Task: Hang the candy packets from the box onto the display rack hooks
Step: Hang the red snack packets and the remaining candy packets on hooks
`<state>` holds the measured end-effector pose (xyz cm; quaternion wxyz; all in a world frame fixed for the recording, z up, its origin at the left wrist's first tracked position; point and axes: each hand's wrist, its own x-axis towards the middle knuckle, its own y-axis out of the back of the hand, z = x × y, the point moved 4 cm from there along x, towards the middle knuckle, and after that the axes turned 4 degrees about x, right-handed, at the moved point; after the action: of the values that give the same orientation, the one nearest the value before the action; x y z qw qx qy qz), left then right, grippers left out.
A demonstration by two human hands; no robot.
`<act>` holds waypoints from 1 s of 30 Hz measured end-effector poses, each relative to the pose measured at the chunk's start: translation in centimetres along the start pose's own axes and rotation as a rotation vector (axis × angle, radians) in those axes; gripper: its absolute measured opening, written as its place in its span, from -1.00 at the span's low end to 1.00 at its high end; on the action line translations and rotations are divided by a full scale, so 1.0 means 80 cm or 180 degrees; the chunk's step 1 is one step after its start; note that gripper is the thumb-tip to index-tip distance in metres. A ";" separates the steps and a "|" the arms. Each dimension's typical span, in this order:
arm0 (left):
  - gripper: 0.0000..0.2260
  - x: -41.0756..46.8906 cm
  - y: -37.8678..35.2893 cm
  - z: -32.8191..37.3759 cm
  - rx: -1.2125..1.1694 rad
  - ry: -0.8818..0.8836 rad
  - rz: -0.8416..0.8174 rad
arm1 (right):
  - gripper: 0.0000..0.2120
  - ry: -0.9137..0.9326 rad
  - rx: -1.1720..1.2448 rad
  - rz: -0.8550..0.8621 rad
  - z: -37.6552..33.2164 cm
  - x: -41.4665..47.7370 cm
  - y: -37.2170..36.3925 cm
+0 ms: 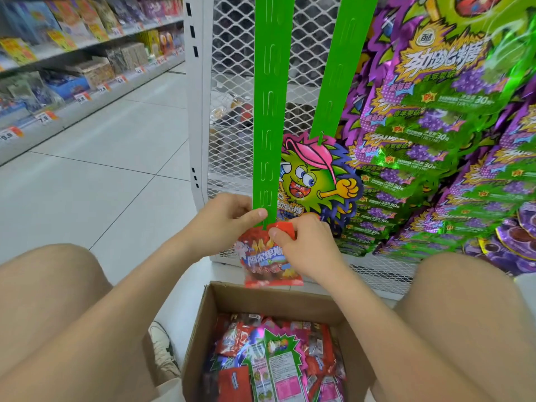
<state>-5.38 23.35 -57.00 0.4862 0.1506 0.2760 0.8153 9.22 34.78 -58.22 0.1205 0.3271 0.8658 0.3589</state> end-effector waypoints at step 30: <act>-0.85 -0.019 -0.116 -0.112 0.2986 0.0257 -0.2426 | -0.84 -0.2028 0.0710 -0.2202 0.186 -0.115 -0.306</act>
<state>-2.66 22.75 -69.65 0.6148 0.2084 0.6588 0.3802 11.04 23.93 -86.19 0.4562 0.1245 0.8771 0.0846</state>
